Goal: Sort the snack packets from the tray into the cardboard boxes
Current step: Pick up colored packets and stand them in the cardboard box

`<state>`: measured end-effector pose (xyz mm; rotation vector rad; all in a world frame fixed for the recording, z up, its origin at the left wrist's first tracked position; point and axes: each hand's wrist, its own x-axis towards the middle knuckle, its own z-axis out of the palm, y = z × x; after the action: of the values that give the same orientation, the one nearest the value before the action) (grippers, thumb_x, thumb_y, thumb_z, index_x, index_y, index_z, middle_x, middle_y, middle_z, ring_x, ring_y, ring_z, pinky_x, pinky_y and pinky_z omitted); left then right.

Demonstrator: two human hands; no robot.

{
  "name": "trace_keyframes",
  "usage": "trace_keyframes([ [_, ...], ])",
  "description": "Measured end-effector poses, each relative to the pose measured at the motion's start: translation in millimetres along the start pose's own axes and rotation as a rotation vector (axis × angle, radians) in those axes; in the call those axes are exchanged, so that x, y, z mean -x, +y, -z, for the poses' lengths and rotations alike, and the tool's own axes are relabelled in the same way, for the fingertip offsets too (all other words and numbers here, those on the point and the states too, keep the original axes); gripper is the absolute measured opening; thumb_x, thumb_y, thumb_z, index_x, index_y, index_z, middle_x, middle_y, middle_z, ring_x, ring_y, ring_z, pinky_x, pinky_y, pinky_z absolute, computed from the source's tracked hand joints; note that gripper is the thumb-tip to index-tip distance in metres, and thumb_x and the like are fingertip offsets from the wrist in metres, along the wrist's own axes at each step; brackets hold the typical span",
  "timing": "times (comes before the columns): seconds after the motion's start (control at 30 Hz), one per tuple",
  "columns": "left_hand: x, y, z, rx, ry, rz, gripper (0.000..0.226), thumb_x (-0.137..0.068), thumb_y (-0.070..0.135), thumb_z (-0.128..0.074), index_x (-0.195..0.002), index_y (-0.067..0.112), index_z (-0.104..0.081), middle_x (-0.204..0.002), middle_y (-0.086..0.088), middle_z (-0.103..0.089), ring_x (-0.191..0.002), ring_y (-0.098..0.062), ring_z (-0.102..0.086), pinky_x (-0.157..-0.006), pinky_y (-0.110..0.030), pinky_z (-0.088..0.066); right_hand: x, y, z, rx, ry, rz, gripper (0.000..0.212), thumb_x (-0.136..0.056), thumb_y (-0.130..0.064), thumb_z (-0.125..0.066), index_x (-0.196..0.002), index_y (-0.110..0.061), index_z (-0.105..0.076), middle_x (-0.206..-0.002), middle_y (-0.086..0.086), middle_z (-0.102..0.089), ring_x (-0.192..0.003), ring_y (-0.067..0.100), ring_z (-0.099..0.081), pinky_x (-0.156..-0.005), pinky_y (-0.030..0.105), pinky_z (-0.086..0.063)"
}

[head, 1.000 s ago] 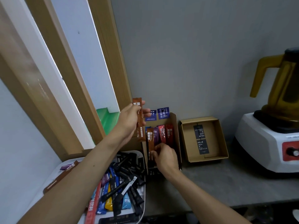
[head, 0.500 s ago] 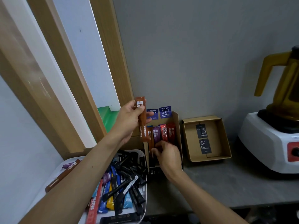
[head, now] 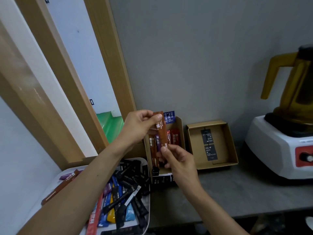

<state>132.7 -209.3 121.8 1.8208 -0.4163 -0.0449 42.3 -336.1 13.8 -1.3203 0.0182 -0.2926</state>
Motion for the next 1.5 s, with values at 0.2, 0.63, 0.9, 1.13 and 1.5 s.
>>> trace_keyframes([
  [0.2,-9,-3,4,-0.314,0.0,0.001,0.01,-0.095,0.03,-0.07,-0.097,0.021,-0.073,-0.09,0.007,-0.076,-0.083,-0.007,-0.072,-0.058,-0.019,-0.049,-3,2,19,0.174,-0.036,-0.033,0.014,-0.096,-0.025,-0.07,-0.109,-0.023,-0.077,-0.096,-0.01,-0.08,-0.088,0.003,-0.074,-0.068,0.012,-0.053],
  [0.63,-58,10,-14,-1.215,-0.454,-0.164,0.013,-0.081,0.027,-0.085,-0.087,0.024,-0.073,-0.079,0.011,-0.07,-0.077,-0.005,-0.064,-0.065,-0.029,-0.049,-15,43,-3,1.093,0.065,0.057,0.024,-0.102,-0.027,-0.06,-0.123,-0.021,-0.049,-0.105,0.002,-0.074,-0.096,0.021,-0.073,-0.08,0.037,-0.06],
  [0.9,-75,-9,-25,-1.377,-0.399,-0.12,0.015,-0.084,0.017,-0.076,-0.072,0.021,-0.068,-0.083,0.003,-0.072,-0.081,-0.017,-0.067,-0.063,-0.031,-0.048,-30,47,-10,1.291,0.055,0.003,0.027,-0.104,-0.018,-0.054,-0.131,-0.014,-0.052,-0.124,0.007,-0.068,-0.109,0.023,-0.071,-0.091,0.036,-0.06],
  [1.13,-75,-14,-28,-1.447,-0.364,-0.25,0.006,-0.091,0.02,-0.071,-0.087,0.016,-0.068,-0.089,-0.003,-0.068,-0.085,-0.021,-0.066,-0.071,-0.034,-0.052,-28,54,-9,1.267,0.047,0.069,0.029,-0.103,-0.024,-0.059,-0.13,-0.018,-0.054,-0.119,0.004,-0.071,-0.104,0.02,-0.072,-0.088,0.035,-0.061],
  [1.5,-76,-3,-9,-1.248,-0.225,-0.234,0.01,-0.093,0.021,-0.072,-0.102,0.016,-0.071,-0.099,-0.001,-0.07,-0.092,-0.018,-0.067,-0.073,-0.031,-0.052,-38,60,-8,1.171,-0.166,0.111,0.028,-0.096,-0.023,-0.066,-0.124,-0.028,-0.068,-0.126,-0.001,-0.062,-0.115,0.02,-0.063,-0.096,0.035,-0.056],
])
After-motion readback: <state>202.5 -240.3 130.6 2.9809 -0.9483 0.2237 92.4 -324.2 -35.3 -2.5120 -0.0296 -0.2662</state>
